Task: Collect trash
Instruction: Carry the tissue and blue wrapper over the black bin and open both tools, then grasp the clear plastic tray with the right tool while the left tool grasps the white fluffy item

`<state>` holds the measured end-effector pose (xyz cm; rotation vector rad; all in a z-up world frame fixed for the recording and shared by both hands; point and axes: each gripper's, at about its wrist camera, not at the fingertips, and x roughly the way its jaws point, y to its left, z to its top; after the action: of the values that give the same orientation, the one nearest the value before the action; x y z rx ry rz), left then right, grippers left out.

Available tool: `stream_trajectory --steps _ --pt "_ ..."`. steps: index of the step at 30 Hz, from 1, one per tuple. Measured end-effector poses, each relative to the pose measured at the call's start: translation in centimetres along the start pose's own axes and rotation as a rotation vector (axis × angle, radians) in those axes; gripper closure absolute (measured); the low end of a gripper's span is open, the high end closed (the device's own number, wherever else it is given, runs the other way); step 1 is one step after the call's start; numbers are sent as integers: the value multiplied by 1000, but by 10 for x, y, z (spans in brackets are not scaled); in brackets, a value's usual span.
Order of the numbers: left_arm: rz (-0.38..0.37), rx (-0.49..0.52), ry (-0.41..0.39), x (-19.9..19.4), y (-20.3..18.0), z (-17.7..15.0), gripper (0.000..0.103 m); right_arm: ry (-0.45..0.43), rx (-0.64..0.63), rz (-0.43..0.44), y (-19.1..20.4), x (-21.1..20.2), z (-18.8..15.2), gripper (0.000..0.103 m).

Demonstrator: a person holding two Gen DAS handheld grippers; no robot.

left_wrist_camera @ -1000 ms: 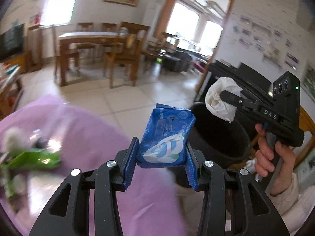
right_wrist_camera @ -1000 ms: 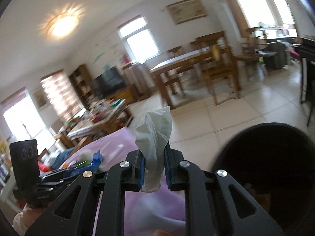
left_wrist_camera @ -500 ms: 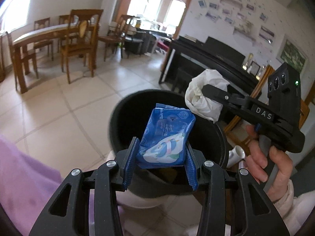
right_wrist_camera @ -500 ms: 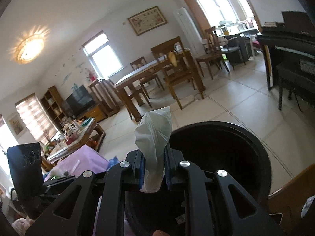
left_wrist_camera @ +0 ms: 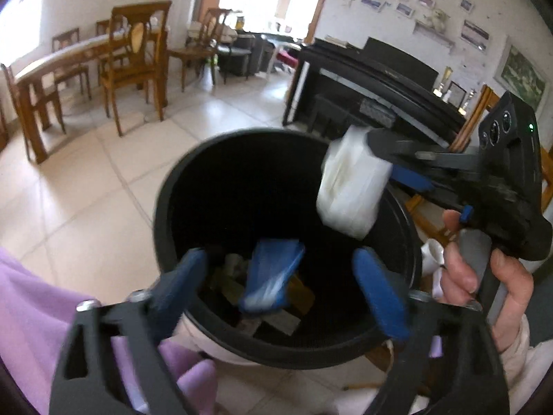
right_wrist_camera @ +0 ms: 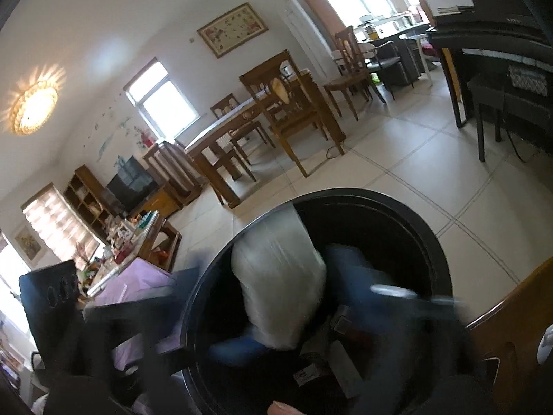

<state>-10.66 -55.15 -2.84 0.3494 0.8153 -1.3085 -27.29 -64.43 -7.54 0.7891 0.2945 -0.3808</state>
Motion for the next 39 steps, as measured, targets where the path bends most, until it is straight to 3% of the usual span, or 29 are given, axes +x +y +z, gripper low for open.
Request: stream_trajectory --steps 7,14,22,29,33,39 --pt "44 -26 -29 -32 19 -8 10 -4 -27 -8 11 0 -4 7" --pt "125 -99 -102 -90 66 -26 10 63 -95 7 39 15 -15 7" --pt "287 -243 -194 -186 159 -65 10 171 -194 79 114 47 -44 7" --pt "465 -448 -293 -287 266 -115 10 269 -271 200 200 90 -74 7" --pt "545 -543 -270 -314 329 -131 10 330 -294 274 252 124 -92 8" --pt "529 -602 -157 -306 392 -135 10 440 -278 343 305 183 -113 9"
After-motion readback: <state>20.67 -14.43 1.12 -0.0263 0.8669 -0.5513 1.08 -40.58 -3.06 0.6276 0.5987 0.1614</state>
